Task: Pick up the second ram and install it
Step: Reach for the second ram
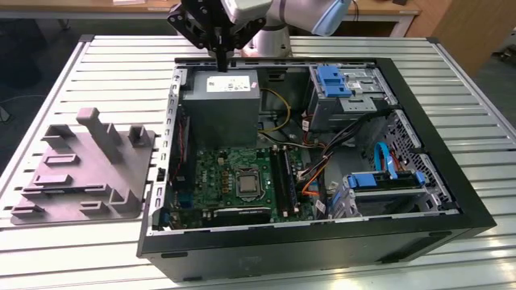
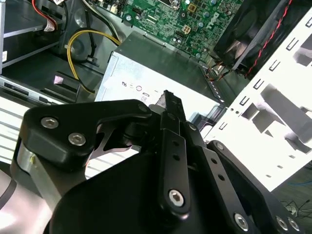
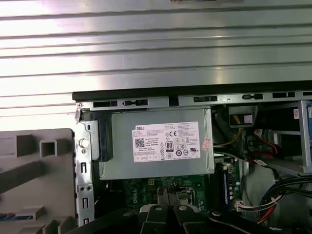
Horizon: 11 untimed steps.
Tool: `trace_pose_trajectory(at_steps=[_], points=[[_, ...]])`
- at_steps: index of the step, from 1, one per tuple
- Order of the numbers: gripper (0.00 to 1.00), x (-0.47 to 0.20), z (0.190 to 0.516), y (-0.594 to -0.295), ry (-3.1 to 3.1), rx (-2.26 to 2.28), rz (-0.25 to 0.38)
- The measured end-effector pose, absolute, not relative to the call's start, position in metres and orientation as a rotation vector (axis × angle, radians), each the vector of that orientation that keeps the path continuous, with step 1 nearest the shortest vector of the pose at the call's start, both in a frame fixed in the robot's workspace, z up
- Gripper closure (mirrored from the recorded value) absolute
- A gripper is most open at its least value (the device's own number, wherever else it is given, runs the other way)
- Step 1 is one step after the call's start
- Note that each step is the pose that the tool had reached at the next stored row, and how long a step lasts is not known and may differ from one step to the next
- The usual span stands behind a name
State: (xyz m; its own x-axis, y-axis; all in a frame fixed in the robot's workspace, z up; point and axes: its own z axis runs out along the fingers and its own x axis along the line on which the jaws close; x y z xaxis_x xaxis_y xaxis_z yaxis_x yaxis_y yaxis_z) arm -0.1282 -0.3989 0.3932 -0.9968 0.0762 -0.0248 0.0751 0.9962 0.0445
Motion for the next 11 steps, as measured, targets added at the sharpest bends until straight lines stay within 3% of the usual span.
trace_pose_trajectory(at_steps=[11], points=[[0.9,-0.142,0.393,-0.399,3.11,0.118,0.068]])
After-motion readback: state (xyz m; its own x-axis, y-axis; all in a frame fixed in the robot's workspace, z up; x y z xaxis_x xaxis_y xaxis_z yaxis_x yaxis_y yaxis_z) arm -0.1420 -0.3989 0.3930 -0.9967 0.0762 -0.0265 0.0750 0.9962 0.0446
